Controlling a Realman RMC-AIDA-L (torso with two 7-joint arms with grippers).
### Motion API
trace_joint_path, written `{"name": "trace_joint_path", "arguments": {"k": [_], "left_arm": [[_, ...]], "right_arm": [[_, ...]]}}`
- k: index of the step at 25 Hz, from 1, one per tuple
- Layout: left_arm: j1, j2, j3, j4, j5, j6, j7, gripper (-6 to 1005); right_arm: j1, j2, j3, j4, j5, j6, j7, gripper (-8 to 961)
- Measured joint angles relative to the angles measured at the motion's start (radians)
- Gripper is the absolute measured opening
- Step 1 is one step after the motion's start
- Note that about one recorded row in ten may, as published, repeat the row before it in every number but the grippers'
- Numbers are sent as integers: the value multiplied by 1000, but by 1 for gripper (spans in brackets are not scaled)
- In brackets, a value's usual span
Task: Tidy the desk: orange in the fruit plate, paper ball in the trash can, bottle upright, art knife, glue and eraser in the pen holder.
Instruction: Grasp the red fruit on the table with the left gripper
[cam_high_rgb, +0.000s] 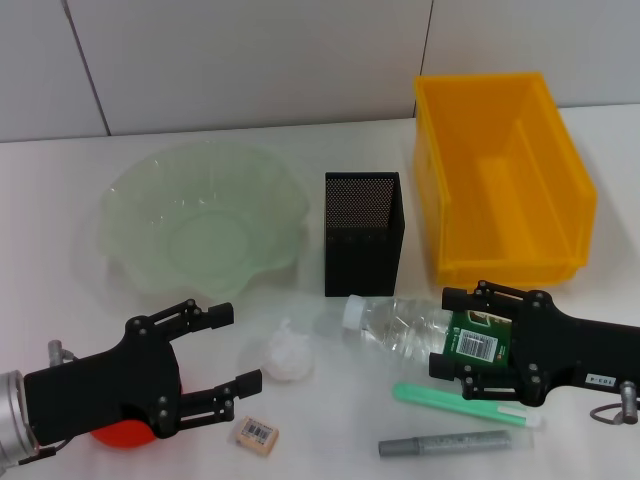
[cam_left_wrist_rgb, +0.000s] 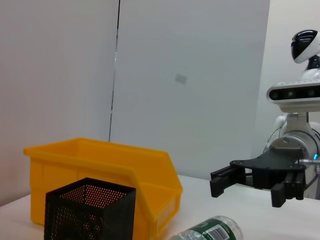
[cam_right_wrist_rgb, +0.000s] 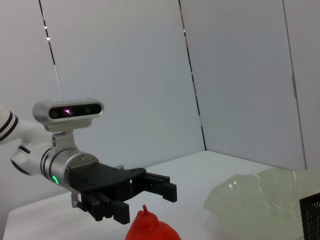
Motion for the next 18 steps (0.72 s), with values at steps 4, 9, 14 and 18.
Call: {"name": "trace_joint_path", "arguments": {"k": [4,9,14,18], "left_arm": [[0,-1,0,0,0,0,0,837],[0,-2,0,0,0,0,1,826],[0,-2,-2,0,0,0,1,816],[0,-3,-2,0,0,0,1,808]], "right_arm": [[0,0,0,0,-1,0,0,842],[0,0,-1,1,-1,0,1,842],[0,0,-1,1,-1,0,1,841],[-1,0,-1,1,-1,0,1,841]]}}
